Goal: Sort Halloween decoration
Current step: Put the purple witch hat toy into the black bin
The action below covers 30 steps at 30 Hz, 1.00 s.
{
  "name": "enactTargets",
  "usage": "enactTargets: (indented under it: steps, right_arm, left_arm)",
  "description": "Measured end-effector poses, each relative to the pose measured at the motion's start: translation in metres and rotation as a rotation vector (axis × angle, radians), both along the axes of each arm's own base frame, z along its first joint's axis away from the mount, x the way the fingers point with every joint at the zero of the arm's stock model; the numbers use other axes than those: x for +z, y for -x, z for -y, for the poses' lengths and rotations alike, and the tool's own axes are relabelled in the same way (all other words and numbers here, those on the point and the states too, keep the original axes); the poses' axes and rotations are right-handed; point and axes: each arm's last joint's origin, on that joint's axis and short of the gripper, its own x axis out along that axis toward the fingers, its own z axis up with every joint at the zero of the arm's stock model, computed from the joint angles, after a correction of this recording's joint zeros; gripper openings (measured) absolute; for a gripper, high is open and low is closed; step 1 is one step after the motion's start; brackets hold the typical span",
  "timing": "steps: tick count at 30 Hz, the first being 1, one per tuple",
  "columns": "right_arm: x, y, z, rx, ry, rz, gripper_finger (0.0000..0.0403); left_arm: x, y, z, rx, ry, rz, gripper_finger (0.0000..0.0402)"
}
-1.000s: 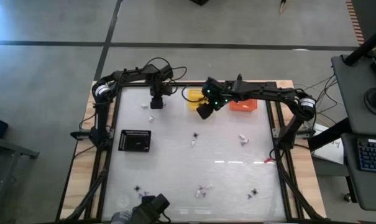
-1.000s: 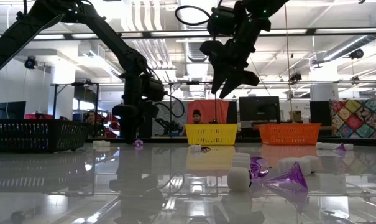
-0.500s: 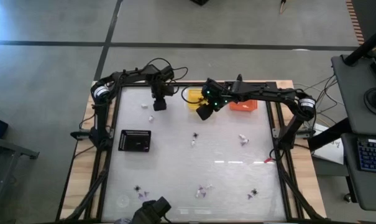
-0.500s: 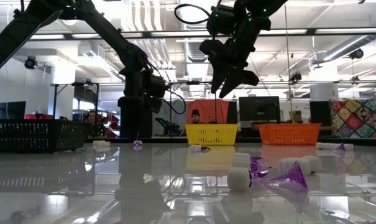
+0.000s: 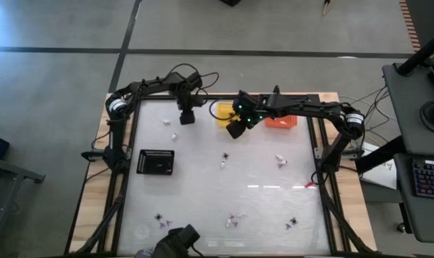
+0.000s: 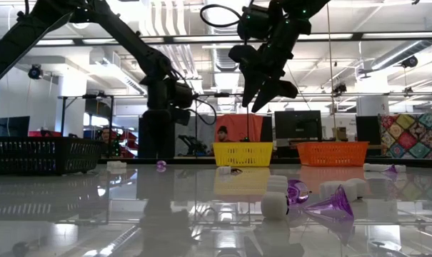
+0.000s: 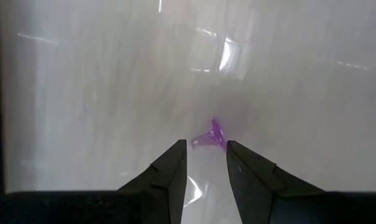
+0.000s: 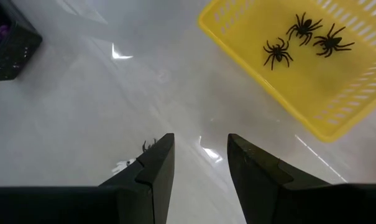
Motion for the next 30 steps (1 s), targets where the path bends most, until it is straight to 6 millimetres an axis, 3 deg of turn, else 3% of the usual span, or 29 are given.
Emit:
enactTargets:
  steps: [14,30]
  right_arm:
    - [0.000,0.000,0.000,0.000,0.001,0.000,0.0139]
    - [0.000,0.000,0.000,0.002,0.002,-0.001,0.0139]
  left_arm:
    - [0.000,-0.002,0.003,0.059,0.039,0.012,0.0096]
    - [-0.025,-0.005,-0.001,0.195,0.082,-0.053,0.0096]
